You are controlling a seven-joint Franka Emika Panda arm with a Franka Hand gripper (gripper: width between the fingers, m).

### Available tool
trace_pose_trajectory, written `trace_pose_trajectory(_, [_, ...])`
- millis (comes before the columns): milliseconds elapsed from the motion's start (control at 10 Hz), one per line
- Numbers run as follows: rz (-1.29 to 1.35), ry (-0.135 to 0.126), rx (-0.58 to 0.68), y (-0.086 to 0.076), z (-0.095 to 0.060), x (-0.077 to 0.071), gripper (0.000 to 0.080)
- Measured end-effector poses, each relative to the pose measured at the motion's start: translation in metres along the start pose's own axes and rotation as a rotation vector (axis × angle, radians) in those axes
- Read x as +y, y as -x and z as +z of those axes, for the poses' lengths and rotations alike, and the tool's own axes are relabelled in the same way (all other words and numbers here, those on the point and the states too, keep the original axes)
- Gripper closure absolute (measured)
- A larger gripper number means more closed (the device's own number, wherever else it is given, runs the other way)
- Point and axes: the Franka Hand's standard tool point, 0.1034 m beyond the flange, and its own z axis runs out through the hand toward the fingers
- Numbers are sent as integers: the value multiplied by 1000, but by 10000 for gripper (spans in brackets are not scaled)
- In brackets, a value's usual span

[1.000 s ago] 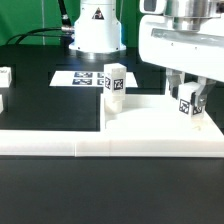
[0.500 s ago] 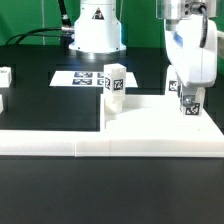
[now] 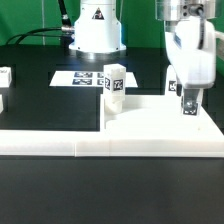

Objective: Assemble square table

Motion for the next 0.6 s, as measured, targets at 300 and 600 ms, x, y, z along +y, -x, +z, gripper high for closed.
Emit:
trace_pose_trajectory(300, [-361, 3, 8, 4, 2, -3, 152])
trace_pose_trajectory(600, [-573, 4, 8, 1, 2, -3, 151])
